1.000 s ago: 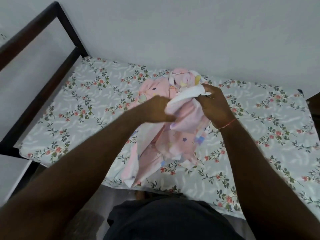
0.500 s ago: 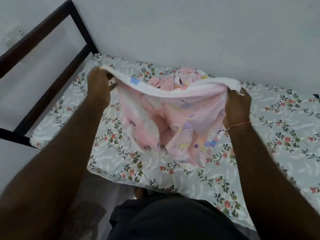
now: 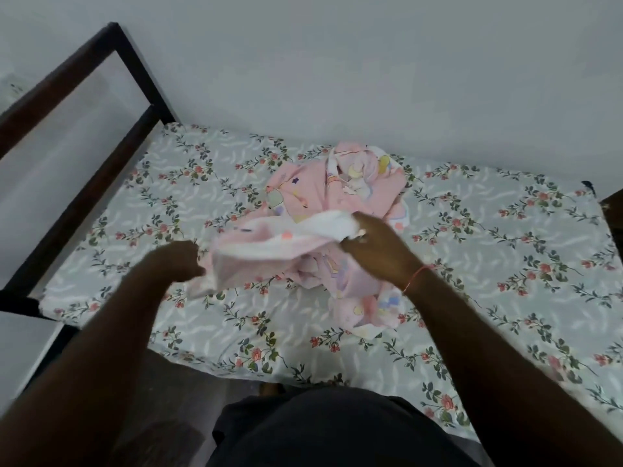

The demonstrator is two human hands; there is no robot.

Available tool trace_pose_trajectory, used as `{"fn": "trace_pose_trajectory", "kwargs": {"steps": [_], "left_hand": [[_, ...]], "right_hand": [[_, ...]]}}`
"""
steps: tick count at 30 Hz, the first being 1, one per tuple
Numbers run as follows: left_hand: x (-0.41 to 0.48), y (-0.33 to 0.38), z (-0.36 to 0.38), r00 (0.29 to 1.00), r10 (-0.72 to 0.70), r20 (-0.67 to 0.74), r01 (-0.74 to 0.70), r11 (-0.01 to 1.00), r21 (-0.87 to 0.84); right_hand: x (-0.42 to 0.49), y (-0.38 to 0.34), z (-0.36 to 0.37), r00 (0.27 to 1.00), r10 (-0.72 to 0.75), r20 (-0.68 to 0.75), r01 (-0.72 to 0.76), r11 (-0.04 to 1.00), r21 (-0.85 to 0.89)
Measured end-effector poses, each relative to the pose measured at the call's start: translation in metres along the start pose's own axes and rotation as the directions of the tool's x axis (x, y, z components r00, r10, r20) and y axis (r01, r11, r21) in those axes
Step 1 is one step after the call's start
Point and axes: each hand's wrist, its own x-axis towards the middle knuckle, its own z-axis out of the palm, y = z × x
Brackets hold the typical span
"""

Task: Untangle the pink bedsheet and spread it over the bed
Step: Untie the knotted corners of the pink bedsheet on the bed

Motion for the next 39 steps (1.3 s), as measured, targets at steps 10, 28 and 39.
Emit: {"fn": "trace_pose_trajectory", "kwargs": {"steps": [10, 28, 39], "left_hand": [[-0.061, 0.122, 0.012, 0.846, 0.345, -0.406, -0.484, 0.176, -0.857], [-0.074, 0.107, 0.012, 0.953, 0.218, -0.212, -0.183, -0.146, -0.972], [-0.057, 0.107, -0.010, 0.781, 0.259, -0.568, -0.619, 0.437, -0.652]], "right_hand": [[-0.012, -0.021, 0.055, 0.996, -0.042, 0.083, 0.033, 0.994, 0.104], [-0.017, -0.038, 0.064, 0.993, -0.044, -0.108, 0.076, 0.946, 0.315], [-0.012, -0.027, 0.048, 0.999, 0.043, 0.016, -0.045, 0.976, 0.212]]}}
